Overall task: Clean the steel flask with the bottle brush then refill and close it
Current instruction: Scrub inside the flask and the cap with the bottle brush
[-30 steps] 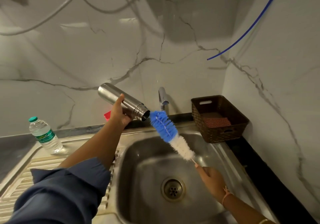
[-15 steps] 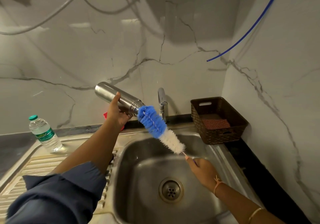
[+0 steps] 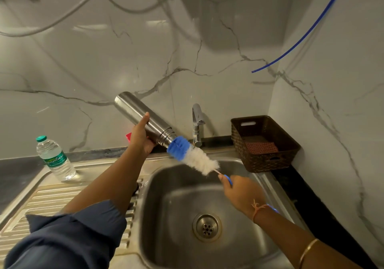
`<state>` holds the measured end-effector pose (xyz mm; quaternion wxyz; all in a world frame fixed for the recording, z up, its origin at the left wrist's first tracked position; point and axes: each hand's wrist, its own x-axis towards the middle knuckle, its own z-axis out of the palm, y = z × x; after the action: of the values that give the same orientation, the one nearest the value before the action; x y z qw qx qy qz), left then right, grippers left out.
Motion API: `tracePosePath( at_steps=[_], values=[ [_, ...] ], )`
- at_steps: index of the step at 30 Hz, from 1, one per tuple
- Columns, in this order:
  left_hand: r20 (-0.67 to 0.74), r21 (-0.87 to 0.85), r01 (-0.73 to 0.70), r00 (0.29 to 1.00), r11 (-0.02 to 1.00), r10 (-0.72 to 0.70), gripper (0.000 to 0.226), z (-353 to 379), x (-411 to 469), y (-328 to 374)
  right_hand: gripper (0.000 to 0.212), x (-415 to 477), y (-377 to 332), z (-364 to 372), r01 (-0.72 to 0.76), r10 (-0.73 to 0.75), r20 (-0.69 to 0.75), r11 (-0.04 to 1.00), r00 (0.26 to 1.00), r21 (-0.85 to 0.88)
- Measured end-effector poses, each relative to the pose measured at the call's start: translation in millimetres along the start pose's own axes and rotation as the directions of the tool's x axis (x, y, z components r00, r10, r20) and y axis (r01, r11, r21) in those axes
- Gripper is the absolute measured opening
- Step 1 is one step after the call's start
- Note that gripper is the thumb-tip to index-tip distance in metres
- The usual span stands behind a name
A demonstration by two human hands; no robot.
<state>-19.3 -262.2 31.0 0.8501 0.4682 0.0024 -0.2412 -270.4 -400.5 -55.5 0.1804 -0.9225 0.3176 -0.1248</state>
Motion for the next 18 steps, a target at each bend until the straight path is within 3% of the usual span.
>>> tracePosePath(
  at_steps=[11,15,18],
  values=[
    [0.059,-0.013,0.111,0.992,0.994,-0.111,0.059,0,-21,-33,0.053,11,-52,1,-0.166,0.117,0.206,0.955,0.972,0.244],
    [0.147,0.069,0.196,0.968,0.978,-0.205,0.048,2,-36,-44,0.051,17,-80,1,-0.208,0.122,0.231,0.895,0.965,0.396],
    [0.15,0.1,0.199,0.966,0.975,-0.212,0.055,2,-41,-48,0.05,16,-91,11,-0.244,0.141,0.241,0.847,0.96,0.473]
  ],
)
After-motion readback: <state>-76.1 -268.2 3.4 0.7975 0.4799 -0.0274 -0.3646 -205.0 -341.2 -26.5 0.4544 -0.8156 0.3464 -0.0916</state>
